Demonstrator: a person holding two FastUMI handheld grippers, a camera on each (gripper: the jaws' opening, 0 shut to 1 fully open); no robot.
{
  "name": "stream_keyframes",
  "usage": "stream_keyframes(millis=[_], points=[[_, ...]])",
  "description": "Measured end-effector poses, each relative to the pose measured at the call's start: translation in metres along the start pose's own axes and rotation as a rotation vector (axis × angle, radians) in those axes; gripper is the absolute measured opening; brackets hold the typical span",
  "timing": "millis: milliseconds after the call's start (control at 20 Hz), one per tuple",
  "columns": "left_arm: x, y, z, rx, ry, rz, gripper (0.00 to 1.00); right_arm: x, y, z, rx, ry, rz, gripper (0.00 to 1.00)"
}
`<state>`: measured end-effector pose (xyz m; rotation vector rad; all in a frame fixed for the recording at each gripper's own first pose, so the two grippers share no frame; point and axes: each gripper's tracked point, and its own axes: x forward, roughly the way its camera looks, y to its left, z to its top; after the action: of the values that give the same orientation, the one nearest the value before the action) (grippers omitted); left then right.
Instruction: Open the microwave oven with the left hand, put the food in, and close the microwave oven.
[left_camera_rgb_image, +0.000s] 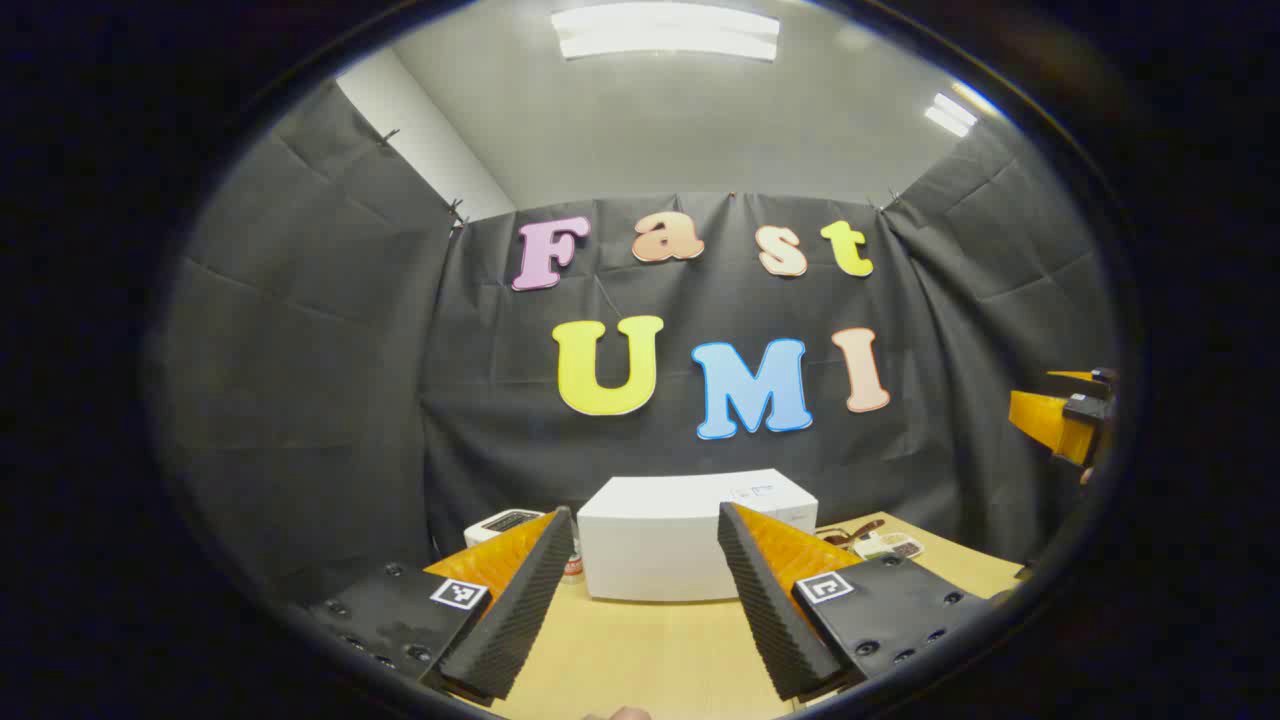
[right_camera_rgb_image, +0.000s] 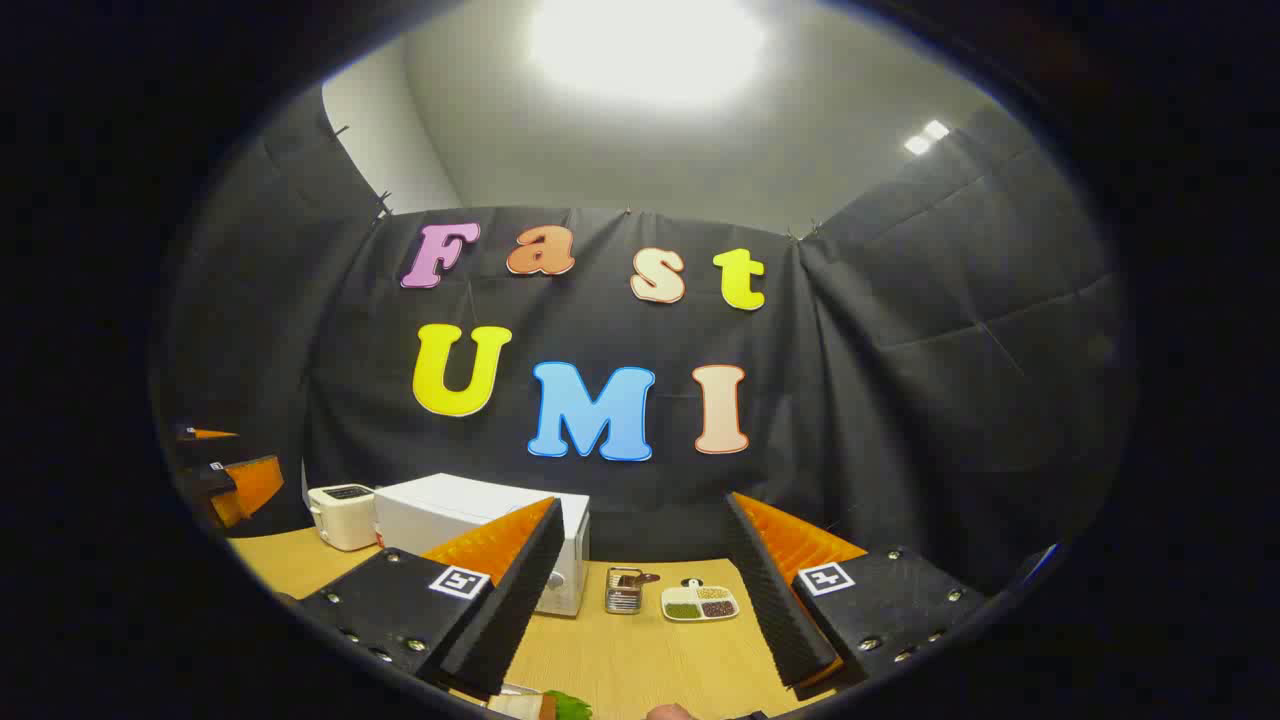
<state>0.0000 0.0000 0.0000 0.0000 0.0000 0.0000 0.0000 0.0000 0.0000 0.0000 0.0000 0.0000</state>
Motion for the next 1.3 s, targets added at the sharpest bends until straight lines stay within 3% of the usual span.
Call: stream_keyframes(millis=[500,900,1300], points=[[0.000,-0.012,0.011,0.045,-0.017,0.012,0.96,0.007,-0.003,-0.011,0.057,0.025,0.025,0.96],[0.003,-0.031,0.015,0.047,-0.033,-0.002,0.96,0.011,-0.020,-0.013,0.048,0.023,0.011,0.96],[0.002,-0.049,0.011,0.030,-0.025,0.014,0.97,0.011,-0.027,-0.026,0.047,0.051,0.053,0.96]])
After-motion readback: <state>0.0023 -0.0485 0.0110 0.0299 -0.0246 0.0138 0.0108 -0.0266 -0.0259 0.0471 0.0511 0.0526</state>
